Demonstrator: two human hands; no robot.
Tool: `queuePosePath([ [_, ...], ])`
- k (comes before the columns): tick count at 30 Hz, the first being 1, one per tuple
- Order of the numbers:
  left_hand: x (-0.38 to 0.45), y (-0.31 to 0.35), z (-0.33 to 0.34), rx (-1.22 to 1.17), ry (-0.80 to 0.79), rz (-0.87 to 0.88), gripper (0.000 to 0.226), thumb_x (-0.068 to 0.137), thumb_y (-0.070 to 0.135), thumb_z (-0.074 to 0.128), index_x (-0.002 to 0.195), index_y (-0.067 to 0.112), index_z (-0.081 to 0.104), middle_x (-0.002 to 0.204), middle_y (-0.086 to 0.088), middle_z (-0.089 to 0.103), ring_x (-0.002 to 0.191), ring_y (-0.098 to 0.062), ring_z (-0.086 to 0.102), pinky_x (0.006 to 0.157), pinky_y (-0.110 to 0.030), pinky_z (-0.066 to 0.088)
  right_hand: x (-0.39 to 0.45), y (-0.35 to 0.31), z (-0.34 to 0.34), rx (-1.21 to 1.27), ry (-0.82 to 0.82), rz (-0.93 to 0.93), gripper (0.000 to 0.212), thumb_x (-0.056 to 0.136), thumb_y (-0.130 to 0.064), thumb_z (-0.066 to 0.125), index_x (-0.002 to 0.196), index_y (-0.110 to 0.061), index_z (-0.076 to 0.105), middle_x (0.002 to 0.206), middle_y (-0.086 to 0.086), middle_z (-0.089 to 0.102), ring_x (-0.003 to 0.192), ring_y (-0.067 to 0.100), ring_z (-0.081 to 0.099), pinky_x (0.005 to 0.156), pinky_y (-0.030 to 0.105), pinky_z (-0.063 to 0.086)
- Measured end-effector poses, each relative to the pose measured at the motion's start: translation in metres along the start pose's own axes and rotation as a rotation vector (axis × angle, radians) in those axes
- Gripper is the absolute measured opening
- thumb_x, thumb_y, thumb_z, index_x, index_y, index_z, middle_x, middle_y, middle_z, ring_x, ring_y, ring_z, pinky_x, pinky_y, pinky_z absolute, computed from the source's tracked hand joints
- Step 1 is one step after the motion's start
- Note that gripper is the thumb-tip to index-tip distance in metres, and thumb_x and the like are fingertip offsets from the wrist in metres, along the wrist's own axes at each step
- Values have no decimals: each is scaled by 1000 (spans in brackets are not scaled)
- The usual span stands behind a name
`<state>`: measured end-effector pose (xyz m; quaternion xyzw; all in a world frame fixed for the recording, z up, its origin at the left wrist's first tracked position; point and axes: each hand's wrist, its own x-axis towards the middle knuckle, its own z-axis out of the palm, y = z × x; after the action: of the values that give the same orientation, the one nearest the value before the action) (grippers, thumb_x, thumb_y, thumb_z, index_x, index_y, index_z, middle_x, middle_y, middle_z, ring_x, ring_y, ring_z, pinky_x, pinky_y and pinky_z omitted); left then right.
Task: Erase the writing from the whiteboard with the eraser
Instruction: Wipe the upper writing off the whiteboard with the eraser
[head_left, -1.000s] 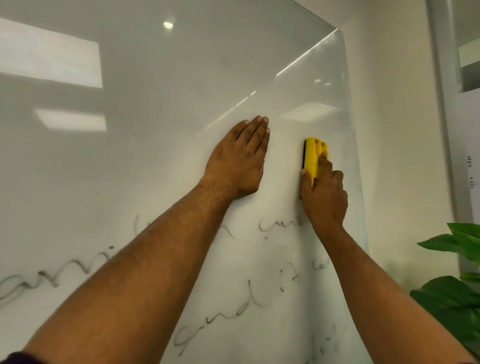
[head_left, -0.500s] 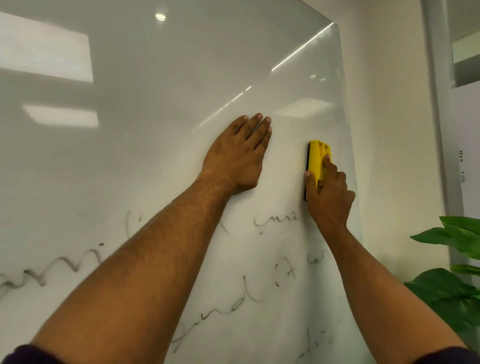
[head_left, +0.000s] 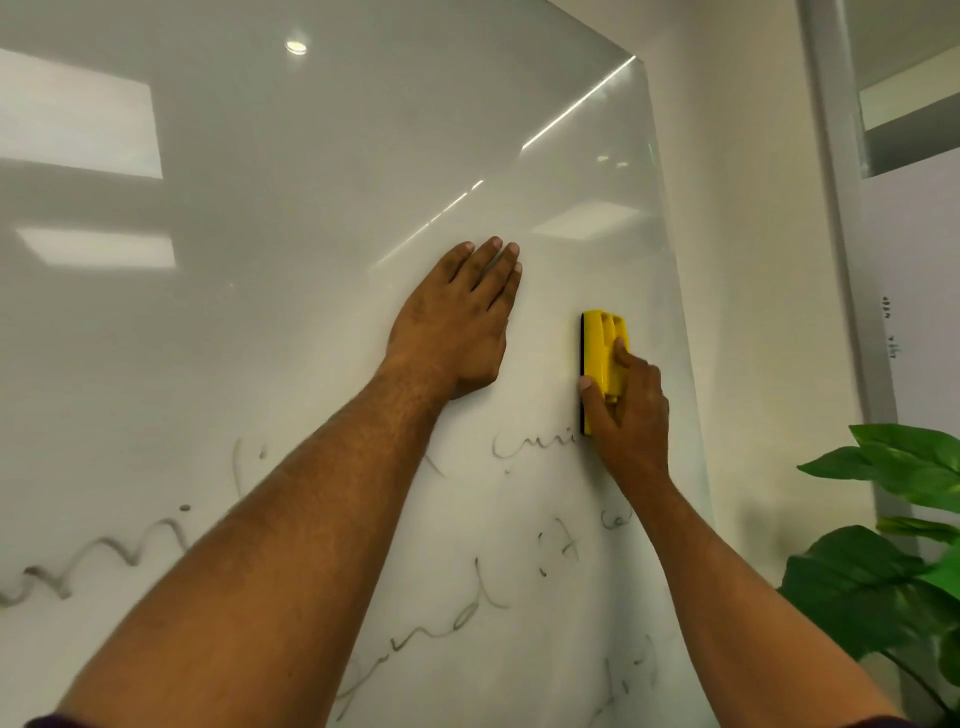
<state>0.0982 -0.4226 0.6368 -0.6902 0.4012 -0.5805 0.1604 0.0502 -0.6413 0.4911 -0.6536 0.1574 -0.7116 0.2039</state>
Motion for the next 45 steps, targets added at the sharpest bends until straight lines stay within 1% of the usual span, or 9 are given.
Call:
queuePosePath([
  [4, 0, 1, -1, 3, 3, -3, 65, 111, 37, 12, 166, 8, -7, 175, -12, -10, 163, -28, -8, 133, -46, 0, -6, 1, -1, -33, 46, 350, 52, 95, -49, 56, 135, -15, 48, 120, 11, 61, 106, 36, 60, 97, 48, 43],
  [8, -1, 2, -1, 2, 0, -7, 65, 112, 37, 12, 166, 7, -7, 175, -13, -10, 163, -29, -8, 133, -46, 1, -31, -5, 1, -90, 33, 98, 48, 98, -39, 63, 135, -11, 51, 115, 11, 62, 99, 31, 60, 88, 45, 46],
  [12, -1, 2, -3, -14, -6, -8, 65, 112, 36, 12, 167, 7, -7, 175, -13, -10, 163, -28, -8, 133, -46, 1, -30, -11, 2, -89, 22, 446, 51, 99, -51, 51, 138, -21, 40, 128, 11, 57, 103, 40, 62, 87, 47, 48],
  [16, -1, 1, -4, -15, -20, -11, 63, 112, 35, 11, 166, 8, -8, 175, -11, -12, 163, -27, -9, 133, -45, 0, -49, -9, -7, -77, -78, 189, 55, 100, -57, 48, 140, -21, 38, 132, 5, 54, 99, 33, 62, 79, 43, 50],
  [20, -3, 0, -3, -14, -22, -11, 63, 112, 34, 11, 166, 7, -8, 175, -12, -12, 163, -27, -8, 133, -45, 1, -47, 3, -14, -206, -119, 463, 54, 101, -52, 45, 141, -18, 34, 132, 14, 57, 103, 41, 62, 82, 45, 46],
  [25, -2, 2, -2, -2, -27, -4, 64, 112, 36, 10, 166, 7, -9, 175, -13, -12, 163, -28, -9, 133, -45, 1, -76, -7, -20, -124, -185, 99, 63, 101, -51, 50, 152, -17, 36, 138, 6, 51, 100, 30, 63, 80, 43, 54],
  [37, -7, 2, -4, -1, -42, 4, 62, 113, 35, 10, 166, 8, -9, 175, -11, -12, 163, -26, -9, 133, -43, 0, -75, -21, -12, -129, -154, 372, 65, 101, -60, 42, 154, -26, 25, 141, 8, 49, 108, 36, 63, 81, 42, 47],
  [41, -11, 6, -5, 6, -66, 16, 62, 114, 36, 9, 166, 8, -10, 175, -11, -14, 163, -26, -10, 133, -43, 0, -96, -28, -17, -112, -189, 107, 68, 102, -57, 45, 159, -26, 27, 142, 3, 49, 99, 25, 62, 81, 39, 53],
  [45, -14, 6, -10, 3, -96, 26, 61, 114, 35, 9, 166, 8, -11, 174, -10, -15, 162, -24, -11, 133, -41, -2, -78, -23, -15, -228, -198, 488, 65, 103, -60, 35, 155, -23, 22, 138, 14, 54, 110, 41, 61, 91, 48, 47],
])
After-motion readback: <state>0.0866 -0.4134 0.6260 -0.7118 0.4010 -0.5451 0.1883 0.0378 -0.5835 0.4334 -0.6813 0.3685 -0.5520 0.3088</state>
